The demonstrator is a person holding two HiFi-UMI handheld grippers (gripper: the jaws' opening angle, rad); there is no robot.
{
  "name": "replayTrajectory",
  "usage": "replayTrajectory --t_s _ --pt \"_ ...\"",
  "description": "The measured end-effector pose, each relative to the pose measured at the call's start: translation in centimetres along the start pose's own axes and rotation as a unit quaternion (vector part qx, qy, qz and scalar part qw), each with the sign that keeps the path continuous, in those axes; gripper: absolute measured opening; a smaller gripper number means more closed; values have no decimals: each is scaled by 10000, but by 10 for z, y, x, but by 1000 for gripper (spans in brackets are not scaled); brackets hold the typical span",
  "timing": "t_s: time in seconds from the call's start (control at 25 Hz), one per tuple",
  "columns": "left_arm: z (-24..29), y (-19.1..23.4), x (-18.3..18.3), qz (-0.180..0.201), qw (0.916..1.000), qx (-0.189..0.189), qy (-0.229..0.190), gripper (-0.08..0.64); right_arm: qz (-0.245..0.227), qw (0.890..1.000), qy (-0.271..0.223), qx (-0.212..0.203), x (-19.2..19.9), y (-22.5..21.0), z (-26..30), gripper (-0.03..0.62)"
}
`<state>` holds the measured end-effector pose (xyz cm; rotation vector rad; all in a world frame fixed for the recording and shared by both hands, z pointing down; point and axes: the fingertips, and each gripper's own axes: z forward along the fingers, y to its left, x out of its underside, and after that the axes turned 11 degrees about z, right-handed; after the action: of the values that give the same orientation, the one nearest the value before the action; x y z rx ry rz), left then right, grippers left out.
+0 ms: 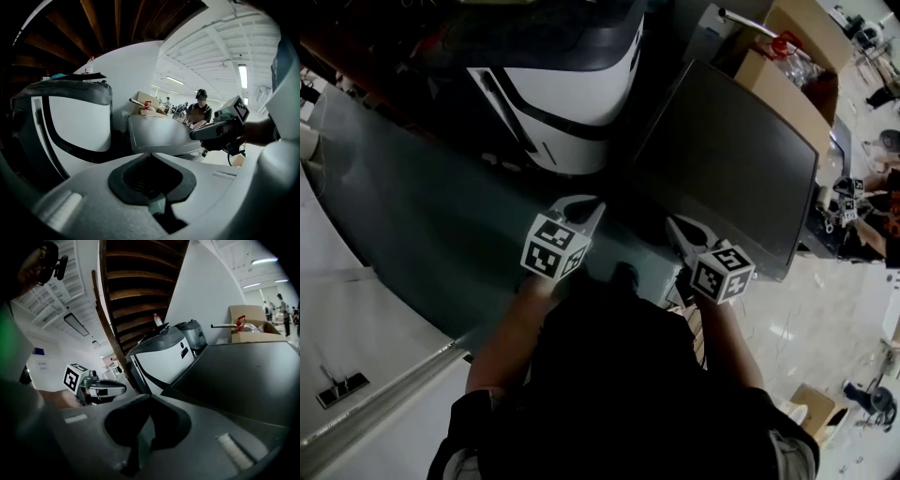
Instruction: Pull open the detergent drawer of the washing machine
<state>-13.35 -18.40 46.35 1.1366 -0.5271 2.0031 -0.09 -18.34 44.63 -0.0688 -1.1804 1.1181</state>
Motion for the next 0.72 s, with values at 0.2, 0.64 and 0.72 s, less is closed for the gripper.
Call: replayTrajectory --t_s 0.2,0.64,0.72 --pt "10 22 20 270 9983 516 0 101 188 9990 -246 324 9 14 19 3" --pt "75 30 56 333 9885 1468 158 133 1166 9816 -332 1473 73 -31 2 3" --pt "87 28 59 376 9874 1526 189 140 1241 9799 -308 1534 78 -38 1 3"
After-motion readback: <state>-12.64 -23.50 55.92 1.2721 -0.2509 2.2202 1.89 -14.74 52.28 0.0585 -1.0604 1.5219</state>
